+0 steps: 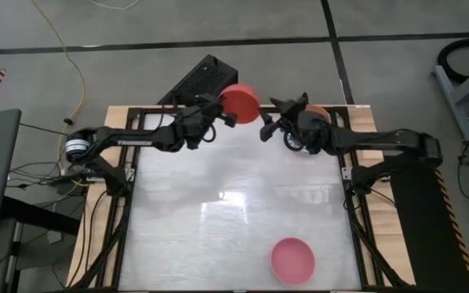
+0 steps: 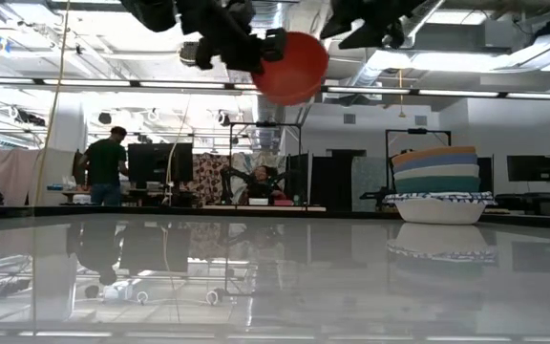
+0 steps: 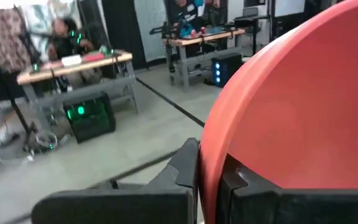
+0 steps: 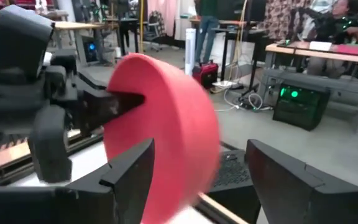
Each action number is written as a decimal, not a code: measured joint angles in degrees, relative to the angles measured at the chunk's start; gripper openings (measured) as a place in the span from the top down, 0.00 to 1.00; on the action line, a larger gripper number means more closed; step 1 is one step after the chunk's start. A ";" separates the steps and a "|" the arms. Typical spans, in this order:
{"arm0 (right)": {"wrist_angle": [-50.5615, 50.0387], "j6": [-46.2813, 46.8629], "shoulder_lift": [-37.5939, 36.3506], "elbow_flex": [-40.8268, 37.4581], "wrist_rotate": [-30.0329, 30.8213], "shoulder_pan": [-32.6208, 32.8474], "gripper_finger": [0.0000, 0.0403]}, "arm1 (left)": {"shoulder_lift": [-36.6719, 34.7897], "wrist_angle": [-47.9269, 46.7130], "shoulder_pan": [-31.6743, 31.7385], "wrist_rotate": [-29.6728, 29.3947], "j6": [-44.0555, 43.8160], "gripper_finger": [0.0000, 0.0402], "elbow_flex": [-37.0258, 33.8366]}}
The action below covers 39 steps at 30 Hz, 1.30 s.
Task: Nest bowls inside each other
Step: Stack the orange bowl into the light orange bowl
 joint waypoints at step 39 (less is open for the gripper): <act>-18.66 26.40 2.42 2.98 6.09 -3.55 0.99 | 3.52 -1.17 -0.20 23.07 6.19 0.76 7.91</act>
